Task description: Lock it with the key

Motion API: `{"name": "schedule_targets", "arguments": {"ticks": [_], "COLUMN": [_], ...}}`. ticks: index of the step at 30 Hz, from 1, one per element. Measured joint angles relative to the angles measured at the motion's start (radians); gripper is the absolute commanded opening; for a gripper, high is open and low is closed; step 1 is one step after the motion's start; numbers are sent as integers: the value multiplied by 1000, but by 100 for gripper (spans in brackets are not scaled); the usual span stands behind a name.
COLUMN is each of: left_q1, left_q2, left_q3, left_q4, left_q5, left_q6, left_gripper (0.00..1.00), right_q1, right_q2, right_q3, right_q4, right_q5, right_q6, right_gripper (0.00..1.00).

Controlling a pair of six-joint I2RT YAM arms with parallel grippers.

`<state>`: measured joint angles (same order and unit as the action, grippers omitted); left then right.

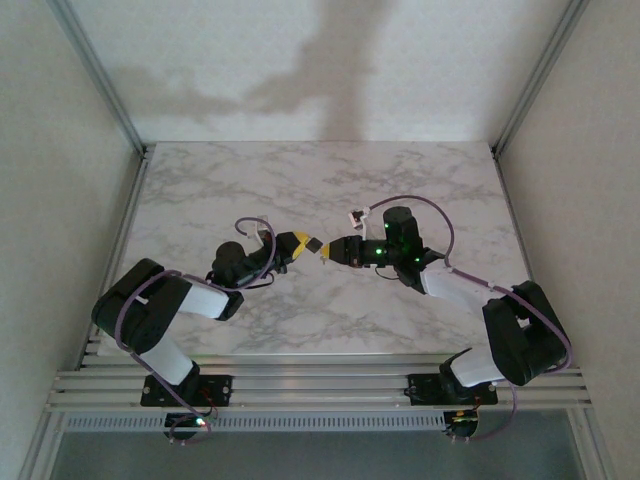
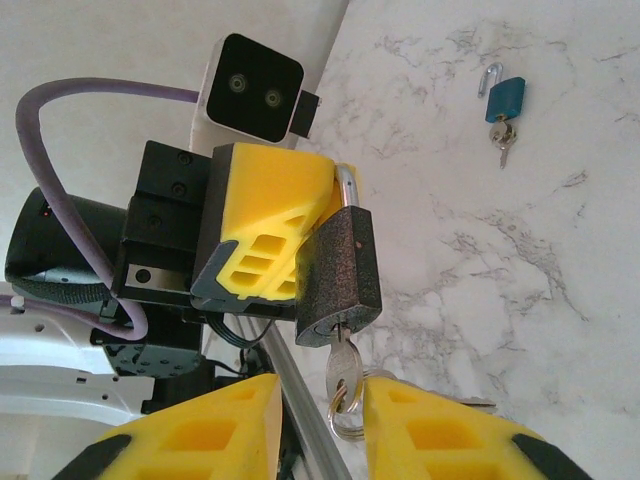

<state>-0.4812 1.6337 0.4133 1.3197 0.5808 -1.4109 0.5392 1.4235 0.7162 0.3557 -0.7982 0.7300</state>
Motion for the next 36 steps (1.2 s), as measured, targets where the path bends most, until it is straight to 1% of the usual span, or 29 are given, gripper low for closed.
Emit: {"name": "schedule_targets", "arguments": {"ticks": [1,3,16,18,31,32,36], "left_q1": [0,0,-2,-3,-7,-7,-7], "left_q2": [0,0,5,5,8,10,13], "left_q3": [0,0,0,0,4,4,4], "left_q4": [0,0,2,2,5,6,6], "left_q5": [0,0,0,0,0,0,0], "left_q6": [0,0,0,0,0,0,0], "left_gripper": [0,0,0,0,0,0,0], "right_q1": [0,0,0,0,0,0,0], "right_q2": [0,0,10,14,33,34,37], "right_q3": [0,0,0,0,0,0,0], "right_q4": [0,0,2,3,26,28,29], "right_q5": [0,0,0,0,0,0,0], "right_q6": [0,3,18,19,45,45,49], "right_gripper": [25,24,21,18,17,14,13]}}
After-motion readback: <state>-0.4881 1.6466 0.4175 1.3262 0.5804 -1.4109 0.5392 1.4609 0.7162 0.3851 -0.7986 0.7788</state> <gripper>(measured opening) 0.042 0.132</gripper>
